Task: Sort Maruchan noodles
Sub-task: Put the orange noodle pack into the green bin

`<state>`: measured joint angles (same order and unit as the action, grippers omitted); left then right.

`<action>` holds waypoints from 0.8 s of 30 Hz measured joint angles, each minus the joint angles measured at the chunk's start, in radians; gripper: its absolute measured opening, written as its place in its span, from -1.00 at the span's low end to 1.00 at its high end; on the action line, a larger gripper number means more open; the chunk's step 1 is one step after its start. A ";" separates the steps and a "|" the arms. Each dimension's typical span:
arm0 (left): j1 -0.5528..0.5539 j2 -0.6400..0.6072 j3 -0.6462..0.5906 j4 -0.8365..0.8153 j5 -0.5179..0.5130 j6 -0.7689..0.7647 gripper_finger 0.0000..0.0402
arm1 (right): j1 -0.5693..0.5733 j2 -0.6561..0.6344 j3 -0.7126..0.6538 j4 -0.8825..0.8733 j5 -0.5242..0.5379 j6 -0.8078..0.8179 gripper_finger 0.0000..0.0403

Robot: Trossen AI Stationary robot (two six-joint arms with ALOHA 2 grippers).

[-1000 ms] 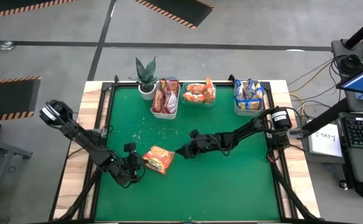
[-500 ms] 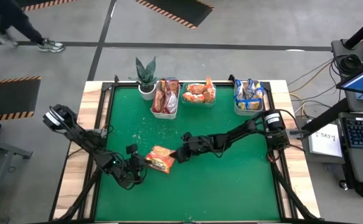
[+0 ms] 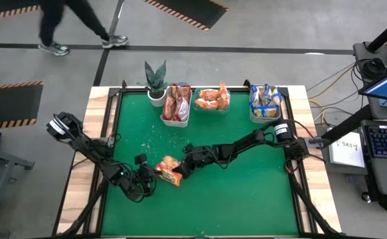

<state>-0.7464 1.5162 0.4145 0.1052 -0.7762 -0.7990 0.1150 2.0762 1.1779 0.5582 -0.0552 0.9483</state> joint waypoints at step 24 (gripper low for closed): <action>-0.001 -0.128 -0.001 0.012 -0.011 0.127 -1.00 | -0.024 -0.033 0.085 -0.242 -0.084 -0.189 -0.81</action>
<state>-0.7475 1.3883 0.4137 0.1174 -0.7868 -0.6724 0.0906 2.0437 1.2629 0.3165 -0.1388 0.7595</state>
